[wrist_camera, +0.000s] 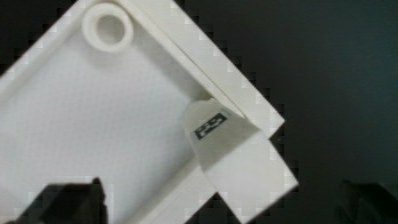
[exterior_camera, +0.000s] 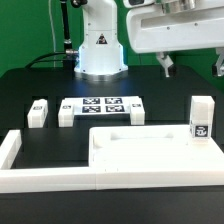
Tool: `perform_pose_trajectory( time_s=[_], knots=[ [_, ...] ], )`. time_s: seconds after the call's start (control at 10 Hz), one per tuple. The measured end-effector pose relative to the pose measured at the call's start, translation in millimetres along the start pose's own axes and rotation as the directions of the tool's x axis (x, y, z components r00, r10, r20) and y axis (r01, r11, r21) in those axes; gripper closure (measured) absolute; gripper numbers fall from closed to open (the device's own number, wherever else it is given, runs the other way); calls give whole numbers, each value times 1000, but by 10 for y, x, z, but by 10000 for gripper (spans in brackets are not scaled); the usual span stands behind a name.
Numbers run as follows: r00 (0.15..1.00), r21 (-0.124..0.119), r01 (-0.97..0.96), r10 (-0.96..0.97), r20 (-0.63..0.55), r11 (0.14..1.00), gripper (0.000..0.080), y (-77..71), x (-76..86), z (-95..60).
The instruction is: Assemble desk
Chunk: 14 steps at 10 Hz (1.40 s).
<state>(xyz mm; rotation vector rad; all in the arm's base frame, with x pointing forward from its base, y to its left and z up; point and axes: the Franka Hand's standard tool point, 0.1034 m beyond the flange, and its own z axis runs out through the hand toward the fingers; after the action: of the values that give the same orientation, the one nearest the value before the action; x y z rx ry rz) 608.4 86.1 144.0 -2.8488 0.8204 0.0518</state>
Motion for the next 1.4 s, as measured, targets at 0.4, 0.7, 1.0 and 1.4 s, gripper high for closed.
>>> perform_pose_trajectory(
  time_s=[0.4,0.7,1.0,1.4],
  knots=[
    [871,-128,489,-491,19,863,150,141,-194,222],
    [758,-123,651,-651,48,749,150,184,-175,238],
    [796,-123,580,-528,296,806,150,787,-554,455],
    [724,-137,548,-385,572,825,150,830,-657,506]
  ],
)
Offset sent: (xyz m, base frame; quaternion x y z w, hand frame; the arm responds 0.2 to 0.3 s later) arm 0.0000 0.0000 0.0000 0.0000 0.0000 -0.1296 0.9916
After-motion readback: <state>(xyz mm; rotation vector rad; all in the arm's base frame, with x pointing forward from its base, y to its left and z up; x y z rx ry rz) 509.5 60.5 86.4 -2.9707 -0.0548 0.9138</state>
